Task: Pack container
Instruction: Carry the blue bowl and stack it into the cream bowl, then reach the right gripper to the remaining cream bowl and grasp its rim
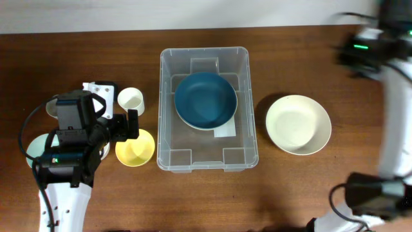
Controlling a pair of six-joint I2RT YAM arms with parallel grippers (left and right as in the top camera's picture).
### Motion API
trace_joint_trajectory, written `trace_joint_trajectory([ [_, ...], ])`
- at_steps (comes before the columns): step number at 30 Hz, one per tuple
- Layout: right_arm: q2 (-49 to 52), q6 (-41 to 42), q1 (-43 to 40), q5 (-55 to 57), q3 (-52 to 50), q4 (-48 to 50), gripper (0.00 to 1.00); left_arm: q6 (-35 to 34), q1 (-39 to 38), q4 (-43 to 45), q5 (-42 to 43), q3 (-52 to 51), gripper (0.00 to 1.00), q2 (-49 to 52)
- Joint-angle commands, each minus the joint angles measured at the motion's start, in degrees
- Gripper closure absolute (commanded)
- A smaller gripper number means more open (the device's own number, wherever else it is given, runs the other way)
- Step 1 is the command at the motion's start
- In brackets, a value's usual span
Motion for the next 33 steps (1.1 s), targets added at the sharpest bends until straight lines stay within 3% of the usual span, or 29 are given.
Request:
trace_joint_trajectory([
  [1,-1.01,2.84,-9.2,-5.16,-0.52,-6.8,0.66,-0.57,0.2,0.22,0.44,1.16,0.0,0.02],
  [9,-5.29,-6.91,-19.02,-14.14,-11.32,-10.23,0.66,-0.57,0.2,0.17,0.44,1.11,0.0,0.02],
  [15,-16.57,-8.28,-19.47,-14.86,-32.09,-1.49,0.66,-0.59,0.2,0.2,0.44,1.11,0.0,0.02],
  [16,-18.29,-8.28,-19.47,-15.65,-36.3,1.03,0.63,-0.57,0.2,0.2,0.44,1.11,0.0,0.02],
  [18,-20.41,-8.28,-19.45,-17.64,-43.76,5.97,0.41,-0.57,0.2,0.22,0.44,1.11,0.0,0.02],
  [19,-20.87,-8.28,-19.41,-18.69,-47.39,8.92,0.36,-0.57,0.2,0.22,0.44,1.11,0.0,0.02],
  [26,-16.48,-6.56,-17.35,-21.09,-66.6,31.63,0.26,-0.59,0.2,0.15,0.44,1.09,0.0,0.02],
  [33,-8.7,-6.56,-13.44,-22.27,-68.35,40.5,0.23,-0.57,0.2,0.15,0.44,1.09,0.0,0.02],
])
